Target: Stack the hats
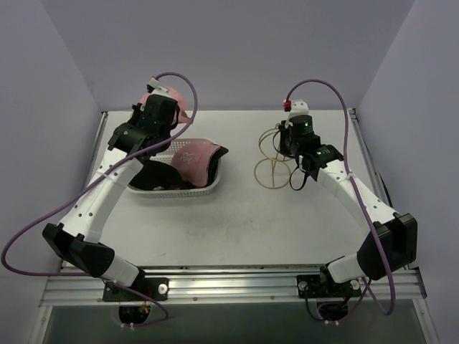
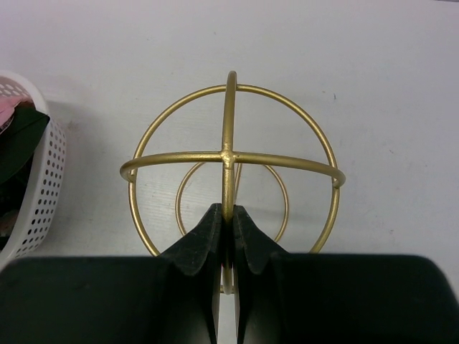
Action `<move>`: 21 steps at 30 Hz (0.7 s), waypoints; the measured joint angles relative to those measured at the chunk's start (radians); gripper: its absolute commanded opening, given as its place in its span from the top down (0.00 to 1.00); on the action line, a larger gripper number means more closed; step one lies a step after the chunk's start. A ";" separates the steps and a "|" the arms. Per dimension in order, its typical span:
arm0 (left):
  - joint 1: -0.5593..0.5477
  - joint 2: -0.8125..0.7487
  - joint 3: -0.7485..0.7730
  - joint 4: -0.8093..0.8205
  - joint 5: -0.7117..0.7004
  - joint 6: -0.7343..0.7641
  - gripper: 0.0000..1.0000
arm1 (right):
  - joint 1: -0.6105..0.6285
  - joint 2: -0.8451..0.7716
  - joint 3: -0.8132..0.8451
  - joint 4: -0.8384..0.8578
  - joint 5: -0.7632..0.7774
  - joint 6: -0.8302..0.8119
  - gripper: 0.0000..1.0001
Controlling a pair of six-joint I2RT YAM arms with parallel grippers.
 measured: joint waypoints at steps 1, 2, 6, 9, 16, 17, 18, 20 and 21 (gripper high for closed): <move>-0.002 0.000 0.000 0.000 0.000 0.002 0.98 | -0.002 0.005 0.001 0.005 -0.002 0.000 0.91; -0.004 0.000 0.001 0.000 0.000 0.002 0.98 | -0.003 0.008 0.002 0.010 -0.005 0.001 0.71; -0.010 0.000 0.010 -0.001 0.000 0.006 0.98 | -0.007 0.021 0.018 0.014 -0.019 0.002 0.45; -0.013 0.007 0.041 -0.009 0.000 0.012 0.98 | -0.007 0.021 0.043 0.011 -0.025 0.003 0.32; -0.046 0.062 0.188 -0.040 -0.019 0.016 0.98 | -0.008 -0.025 0.075 -0.033 -0.041 0.000 0.24; -0.056 0.073 0.212 -0.051 -0.025 0.015 0.98 | -0.008 -0.042 0.074 -0.045 -0.041 0.001 0.24; -0.068 0.088 0.243 -0.068 -0.027 0.013 0.98 | -0.009 -0.059 0.074 -0.055 -0.040 0.001 0.24; -0.094 0.117 0.304 -0.095 -0.031 0.009 0.98 | -0.012 -0.100 0.075 -0.073 -0.040 0.001 0.24; -0.109 0.132 0.335 -0.109 -0.032 0.008 0.98 | -0.014 -0.126 0.075 -0.080 -0.039 0.000 0.24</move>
